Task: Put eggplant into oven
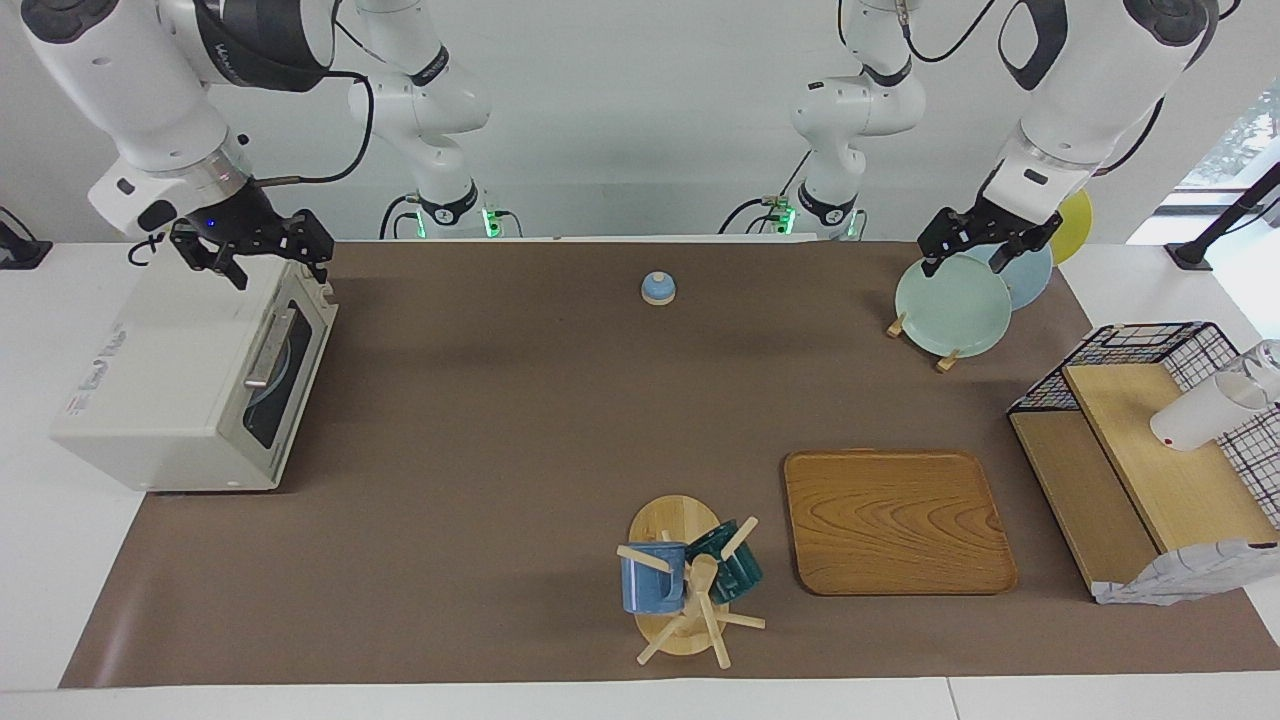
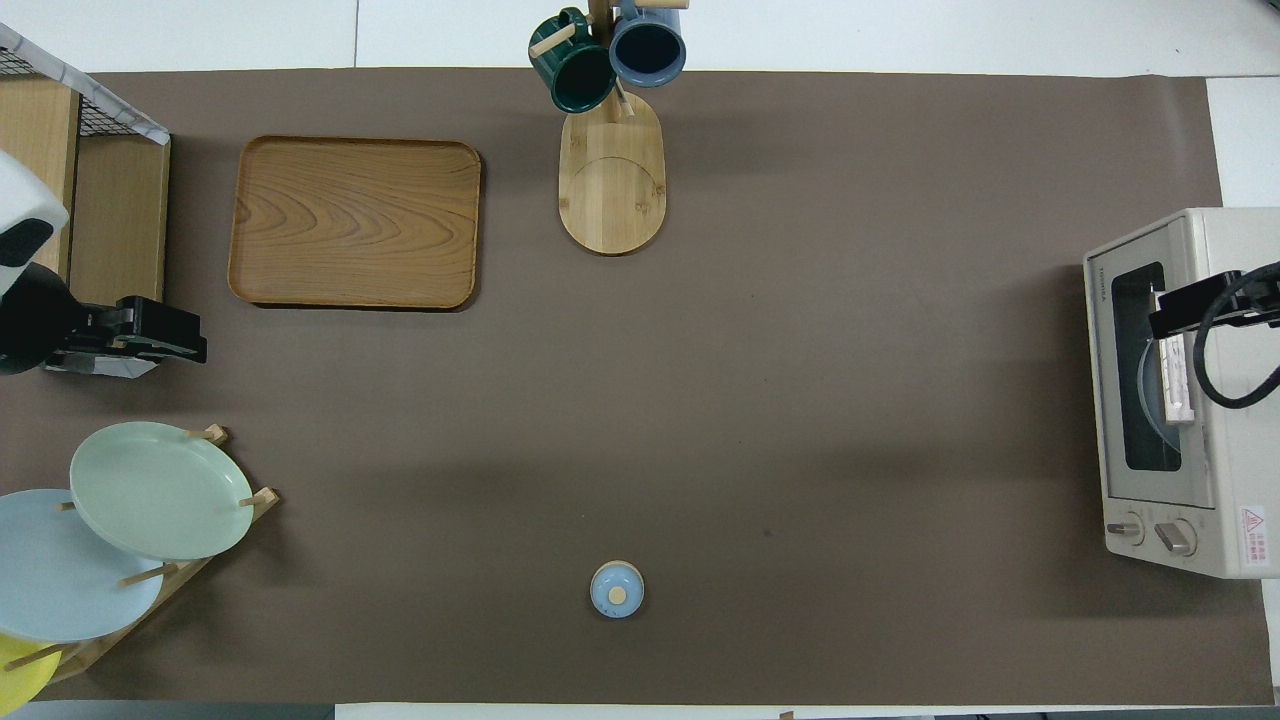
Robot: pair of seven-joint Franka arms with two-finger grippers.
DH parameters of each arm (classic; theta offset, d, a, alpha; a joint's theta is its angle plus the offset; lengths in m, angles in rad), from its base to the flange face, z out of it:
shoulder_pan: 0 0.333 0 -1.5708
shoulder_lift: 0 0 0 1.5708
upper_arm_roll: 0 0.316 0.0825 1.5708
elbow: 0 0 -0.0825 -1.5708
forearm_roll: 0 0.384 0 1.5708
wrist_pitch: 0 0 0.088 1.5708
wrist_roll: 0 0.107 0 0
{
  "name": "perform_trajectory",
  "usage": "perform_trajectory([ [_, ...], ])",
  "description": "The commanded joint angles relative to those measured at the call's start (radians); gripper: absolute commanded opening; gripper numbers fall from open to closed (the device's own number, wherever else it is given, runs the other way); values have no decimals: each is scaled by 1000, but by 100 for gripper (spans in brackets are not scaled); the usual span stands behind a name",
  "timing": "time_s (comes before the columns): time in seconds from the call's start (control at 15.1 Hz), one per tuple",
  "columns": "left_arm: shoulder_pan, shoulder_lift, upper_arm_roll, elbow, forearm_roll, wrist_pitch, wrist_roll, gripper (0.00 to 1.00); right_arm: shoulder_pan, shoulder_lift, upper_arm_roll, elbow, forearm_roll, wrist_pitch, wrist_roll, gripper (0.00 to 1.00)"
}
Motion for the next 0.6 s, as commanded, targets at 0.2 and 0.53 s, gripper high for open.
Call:
perform_trajectory([
  [0.2,13,-8,-9,6,16,-18,5,100,-14,5,-3,30,8,-18,20,100],
  [0.53,15,-8,-9,6,17,-18,5,100,-16,8,-3,38,17,-18,49,100],
])
